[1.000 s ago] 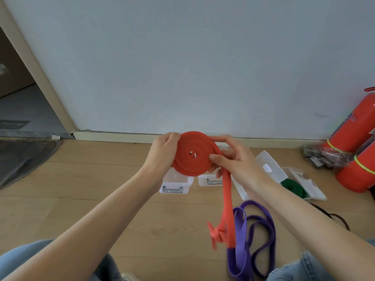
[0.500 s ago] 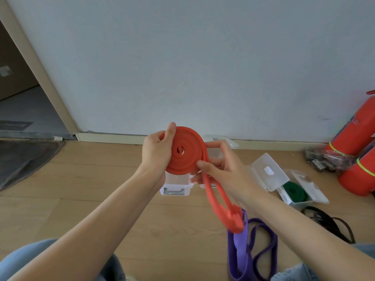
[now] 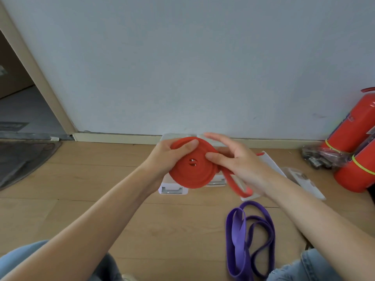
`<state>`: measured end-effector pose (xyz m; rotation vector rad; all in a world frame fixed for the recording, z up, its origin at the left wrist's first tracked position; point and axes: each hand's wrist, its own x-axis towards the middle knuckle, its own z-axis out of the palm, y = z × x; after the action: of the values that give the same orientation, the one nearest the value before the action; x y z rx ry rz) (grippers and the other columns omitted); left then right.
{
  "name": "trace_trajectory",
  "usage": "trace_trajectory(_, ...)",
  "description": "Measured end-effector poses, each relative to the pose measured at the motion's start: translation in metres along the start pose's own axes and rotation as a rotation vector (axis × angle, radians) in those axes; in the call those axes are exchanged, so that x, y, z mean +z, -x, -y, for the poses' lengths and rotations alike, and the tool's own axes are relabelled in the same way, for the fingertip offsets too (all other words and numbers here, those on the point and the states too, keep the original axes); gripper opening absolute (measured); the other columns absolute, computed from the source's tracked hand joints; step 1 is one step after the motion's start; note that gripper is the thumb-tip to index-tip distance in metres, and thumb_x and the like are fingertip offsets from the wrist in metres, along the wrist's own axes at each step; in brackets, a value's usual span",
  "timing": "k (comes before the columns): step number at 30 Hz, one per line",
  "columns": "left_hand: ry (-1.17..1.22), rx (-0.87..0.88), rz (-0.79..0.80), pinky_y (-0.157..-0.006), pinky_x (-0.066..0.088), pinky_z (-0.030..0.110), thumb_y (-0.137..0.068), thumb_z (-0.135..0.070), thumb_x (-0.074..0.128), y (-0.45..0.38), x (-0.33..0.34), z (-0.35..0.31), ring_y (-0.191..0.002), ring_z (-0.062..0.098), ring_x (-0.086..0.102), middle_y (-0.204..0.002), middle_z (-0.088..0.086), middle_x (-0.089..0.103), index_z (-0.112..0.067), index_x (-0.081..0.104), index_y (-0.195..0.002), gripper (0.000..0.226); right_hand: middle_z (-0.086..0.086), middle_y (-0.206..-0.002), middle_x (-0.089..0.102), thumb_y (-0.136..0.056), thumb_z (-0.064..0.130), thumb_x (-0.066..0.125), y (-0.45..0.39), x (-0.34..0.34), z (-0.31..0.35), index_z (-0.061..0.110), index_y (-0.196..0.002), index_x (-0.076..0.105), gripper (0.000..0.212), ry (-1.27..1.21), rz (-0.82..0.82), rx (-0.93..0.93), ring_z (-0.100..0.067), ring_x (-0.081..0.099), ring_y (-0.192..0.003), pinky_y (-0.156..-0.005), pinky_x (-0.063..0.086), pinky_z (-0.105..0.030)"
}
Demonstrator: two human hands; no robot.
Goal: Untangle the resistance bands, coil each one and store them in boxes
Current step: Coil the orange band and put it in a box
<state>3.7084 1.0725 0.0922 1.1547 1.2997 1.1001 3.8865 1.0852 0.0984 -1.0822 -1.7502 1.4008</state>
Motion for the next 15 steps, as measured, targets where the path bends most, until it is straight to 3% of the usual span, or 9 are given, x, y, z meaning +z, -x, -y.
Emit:
trace_trajectory(2,0.163,-0.004,-0.108,-0.062,0.053,0.019,-0.086,-0.029,0.063,-0.003,-0.003,-0.005,-0.076,0.01,0.069,-0.09,0.004,0.074,-0.013,0.07,-0.098,0.022,-0.007,-0.084,0.071,-0.085,0.011,0.065,0.002,-0.003,0.002,0.019,-0.116,0.055,0.034,-0.094,-0.036,0.03,-0.011,0.066,-0.065,-0.051,0.048,-0.014)
trace_trajectory(6,0.354,-0.028,-0.263,-0.053,0.052,0.018,-0.085,-0.03,0.064,-0.005,-0.004,-0.01,-0.066,0.008,0.069,-0.081,0.001,0.073,-0.012,0.069,-0.094,0.021,-0.014,-0.079,0.071,-0.087,0.006,0.061,0.003,0.009,-0.003,0.003,-0.103,0.049,0.02,-0.128,-0.131,-0.064,-0.024,0.068,-0.067,-0.061,0.055,-0.029)
trace_trajectory(11,0.368,-0.023,-0.413,-0.074,0.053,0.029,-0.085,-0.034,0.064,-0.007,0.009,-0.003,-0.078,0.015,0.067,-0.086,0.002,0.071,-0.017,0.068,-0.085,0.018,-0.017,-0.083,0.069,-0.092,0.009,0.054,0.003,0.023,-0.008,0.009,-0.106,0.049,0.015,-0.241,-0.213,-0.065,-0.034,0.065,-0.075,-0.069,0.05,-0.046)
trace_trajectory(13,0.356,-0.014,-0.452,-0.08,0.054,0.033,-0.086,-0.035,0.064,-0.007,0.014,-0.001,-0.084,0.019,0.068,-0.09,0.004,0.072,-0.019,0.067,-0.085,0.016,-0.015,-0.08,0.067,-0.091,0.012,0.056,0.003,0.024,-0.01,0.01,-0.11,0.05,0.02,-0.307,-0.192,-0.038,-0.03,0.062,-0.071,-0.067,0.05,-0.043)
trace_trajectory(15,0.309,-0.017,-0.445,-0.083,0.055,0.038,-0.087,-0.034,0.062,-0.005,0.018,0.003,-0.09,0.023,0.068,-0.093,0.006,0.072,-0.019,0.066,-0.087,0.016,-0.013,-0.081,0.067,-0.087,0.012,0.062,0.004,0.025,-0.012,0.012,-0.112,0.051,0.027,-0.323,-0.192,0.014,-0.02,0.062,-0.062,-0.055,0.049,-0.033)
